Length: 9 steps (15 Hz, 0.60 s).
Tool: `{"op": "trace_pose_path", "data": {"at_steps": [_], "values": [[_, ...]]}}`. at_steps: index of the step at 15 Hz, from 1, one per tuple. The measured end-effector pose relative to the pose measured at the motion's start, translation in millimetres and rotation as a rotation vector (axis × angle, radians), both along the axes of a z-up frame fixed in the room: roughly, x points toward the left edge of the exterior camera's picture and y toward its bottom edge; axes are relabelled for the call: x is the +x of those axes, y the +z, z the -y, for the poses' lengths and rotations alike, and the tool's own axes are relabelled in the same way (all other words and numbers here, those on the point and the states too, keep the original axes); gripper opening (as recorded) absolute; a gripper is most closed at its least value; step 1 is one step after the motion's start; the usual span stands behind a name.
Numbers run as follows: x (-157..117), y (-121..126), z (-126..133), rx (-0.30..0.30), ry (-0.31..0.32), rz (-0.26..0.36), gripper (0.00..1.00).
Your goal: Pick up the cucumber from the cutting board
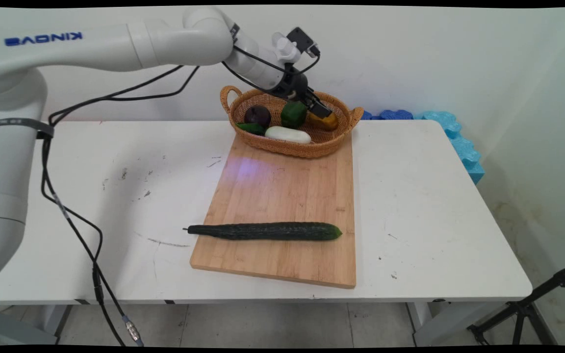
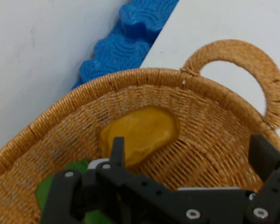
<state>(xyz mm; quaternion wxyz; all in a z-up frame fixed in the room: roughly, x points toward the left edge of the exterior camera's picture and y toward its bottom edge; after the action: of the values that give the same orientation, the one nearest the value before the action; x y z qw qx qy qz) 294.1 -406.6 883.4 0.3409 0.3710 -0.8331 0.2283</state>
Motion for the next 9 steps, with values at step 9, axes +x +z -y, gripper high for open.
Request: {"op": "trace_pose_path", "data": {"at_steps": [9], "values": [[23.6, 31.0, -81.6, 0.059, -0.043, 0.035, 1.0]]}}
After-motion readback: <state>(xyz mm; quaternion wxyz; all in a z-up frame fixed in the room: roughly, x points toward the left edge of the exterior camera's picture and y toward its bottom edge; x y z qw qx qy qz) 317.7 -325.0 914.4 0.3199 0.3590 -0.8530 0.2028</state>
